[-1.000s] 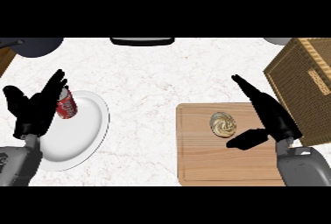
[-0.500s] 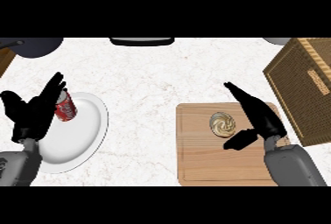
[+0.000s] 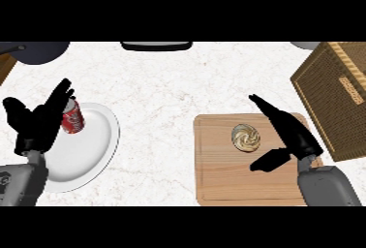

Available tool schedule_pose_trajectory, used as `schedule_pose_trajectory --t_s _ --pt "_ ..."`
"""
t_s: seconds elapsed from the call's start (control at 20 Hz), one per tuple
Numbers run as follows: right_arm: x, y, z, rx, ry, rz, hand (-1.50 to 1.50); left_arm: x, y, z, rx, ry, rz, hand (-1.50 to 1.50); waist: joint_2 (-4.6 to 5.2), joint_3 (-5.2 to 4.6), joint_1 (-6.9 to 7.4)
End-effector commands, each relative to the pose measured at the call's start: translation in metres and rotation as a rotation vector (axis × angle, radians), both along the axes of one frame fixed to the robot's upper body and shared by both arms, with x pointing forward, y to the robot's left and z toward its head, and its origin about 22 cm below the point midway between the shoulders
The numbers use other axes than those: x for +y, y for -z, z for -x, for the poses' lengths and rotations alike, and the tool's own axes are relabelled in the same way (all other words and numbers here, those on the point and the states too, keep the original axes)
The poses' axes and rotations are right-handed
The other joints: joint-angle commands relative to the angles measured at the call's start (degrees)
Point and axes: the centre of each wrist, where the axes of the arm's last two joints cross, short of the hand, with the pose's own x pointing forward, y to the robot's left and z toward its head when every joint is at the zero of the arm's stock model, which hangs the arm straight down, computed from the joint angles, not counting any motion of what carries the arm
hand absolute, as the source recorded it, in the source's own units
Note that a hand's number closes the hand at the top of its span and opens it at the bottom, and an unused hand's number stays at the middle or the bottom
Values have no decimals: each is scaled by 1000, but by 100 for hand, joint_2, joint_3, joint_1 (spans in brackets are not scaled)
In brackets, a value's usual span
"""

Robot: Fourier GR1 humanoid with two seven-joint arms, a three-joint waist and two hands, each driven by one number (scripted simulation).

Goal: Pick the cupcake from the cutting board and place it in the basket

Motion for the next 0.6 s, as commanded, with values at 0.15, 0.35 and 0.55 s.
schedule_pose_trajectory --t_s 0.15,0.35,0.55 --pt "12 -4 2 -7 -44 -7 -150 1 8 -4 23 -6 9 0 12 -16 0" --pt "8 10 19 -7 -13 72 -150 -4 3 -15 20 -9 5 0 12 -16 -20" --pt "11 29 14 -2 0 84 -150 -8 0 22 27 7 12 0 7 -14 26"
